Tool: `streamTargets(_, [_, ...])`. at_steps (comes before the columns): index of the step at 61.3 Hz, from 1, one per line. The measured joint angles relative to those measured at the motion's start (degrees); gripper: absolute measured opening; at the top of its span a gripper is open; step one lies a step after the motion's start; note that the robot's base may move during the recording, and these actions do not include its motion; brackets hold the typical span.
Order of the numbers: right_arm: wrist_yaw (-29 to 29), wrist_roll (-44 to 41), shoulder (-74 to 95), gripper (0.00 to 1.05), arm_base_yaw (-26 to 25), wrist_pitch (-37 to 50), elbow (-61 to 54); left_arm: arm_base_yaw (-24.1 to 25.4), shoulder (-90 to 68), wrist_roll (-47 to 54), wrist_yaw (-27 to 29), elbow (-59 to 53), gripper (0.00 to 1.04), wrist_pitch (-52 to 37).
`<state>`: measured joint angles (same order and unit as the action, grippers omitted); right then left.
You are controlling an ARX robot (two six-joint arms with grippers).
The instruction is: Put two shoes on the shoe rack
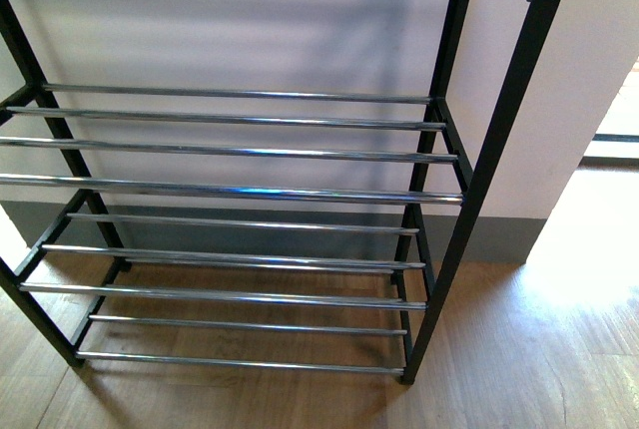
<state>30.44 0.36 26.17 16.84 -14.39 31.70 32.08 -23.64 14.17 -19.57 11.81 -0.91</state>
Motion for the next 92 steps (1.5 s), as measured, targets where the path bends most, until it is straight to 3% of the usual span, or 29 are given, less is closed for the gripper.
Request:
streamTargets(62, [0.4, 0.0, 0.0, 0.01, 0.0, 0.0, 0.0, 0.0, 0.0, 0.0, 0.0, 0.0, 0.02, 0.0])
streamTargets(72, [-16.3, 3.1, 0.5, 0.01, -5.0, 2.3, -0.3, 0.0, 0.0, 0.0, 0.0, 0.0, 0.02, 0.0])
streamTargets(85, [-25.9, 1.7, 12.1, 0.01, -10.7, 6.8, 4.3, 0.0, 0.0, 0.0, 0.0, 0.0, 0.02, 0.0])
streamTargets(92, [-27.2, 0.3, 20.3, 0.01, -13.1, 10.3, 9.7, 0.0, 0.0, 0.0, 0.0, 0.0, 0.02, 0.0])
